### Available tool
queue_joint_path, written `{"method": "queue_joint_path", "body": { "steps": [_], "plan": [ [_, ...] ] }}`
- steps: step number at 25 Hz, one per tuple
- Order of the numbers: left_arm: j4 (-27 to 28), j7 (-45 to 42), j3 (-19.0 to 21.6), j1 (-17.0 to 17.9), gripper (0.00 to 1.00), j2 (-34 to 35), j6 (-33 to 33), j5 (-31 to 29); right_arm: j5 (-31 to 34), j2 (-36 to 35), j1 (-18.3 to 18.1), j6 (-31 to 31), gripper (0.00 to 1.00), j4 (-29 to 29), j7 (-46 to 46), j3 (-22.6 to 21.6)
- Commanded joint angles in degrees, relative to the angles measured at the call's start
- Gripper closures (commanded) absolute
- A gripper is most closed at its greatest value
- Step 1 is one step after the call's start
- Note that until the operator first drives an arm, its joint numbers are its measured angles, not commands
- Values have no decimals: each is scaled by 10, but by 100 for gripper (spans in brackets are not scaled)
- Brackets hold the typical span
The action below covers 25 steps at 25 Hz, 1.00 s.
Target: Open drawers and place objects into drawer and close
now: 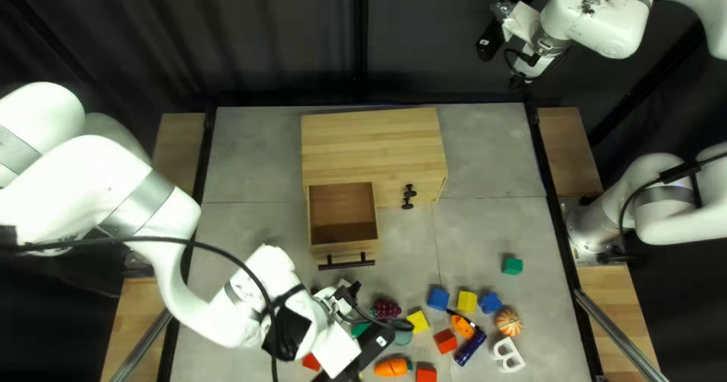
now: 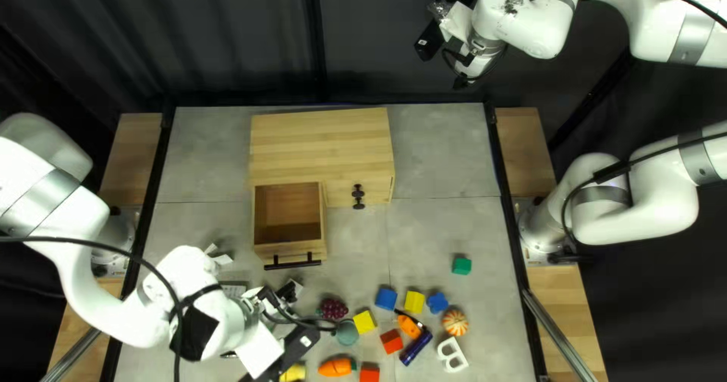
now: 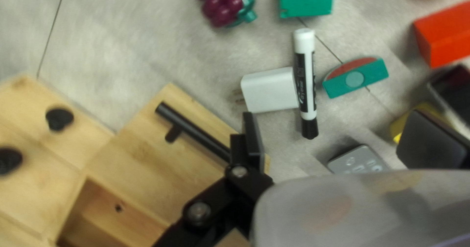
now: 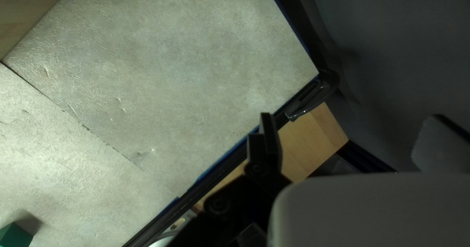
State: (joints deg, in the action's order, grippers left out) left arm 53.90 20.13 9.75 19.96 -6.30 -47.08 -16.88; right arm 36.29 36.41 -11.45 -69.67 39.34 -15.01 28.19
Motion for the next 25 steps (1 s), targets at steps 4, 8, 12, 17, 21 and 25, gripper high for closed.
{"method": "queue_joint_path", "body": {
  "steps": [4,8,12,17,21,25],
  "plan": [
    [20,32,-11,-19,0,-14,-15,31,0,0,0,0,0,0,0,0],
    [20,32,-11,-19,0,-14,-15,31,0,0,0,0,0,0,0,0],
    [24,22,-11,-17,0,-17,-21,29,0,0,0,0,0,0,0,0],
    [44,56,-2,-3,0,-37,-37,-17,0,0,0,0,0,0,0,0],
    [21,120,5,-1,0,-29,-16,-44,0,0,0,0,0,0,0,0],
    [-18,207,5,-12,0,-11,21,-52,0,0,0,0,0,0,0,0]
  ]
}}
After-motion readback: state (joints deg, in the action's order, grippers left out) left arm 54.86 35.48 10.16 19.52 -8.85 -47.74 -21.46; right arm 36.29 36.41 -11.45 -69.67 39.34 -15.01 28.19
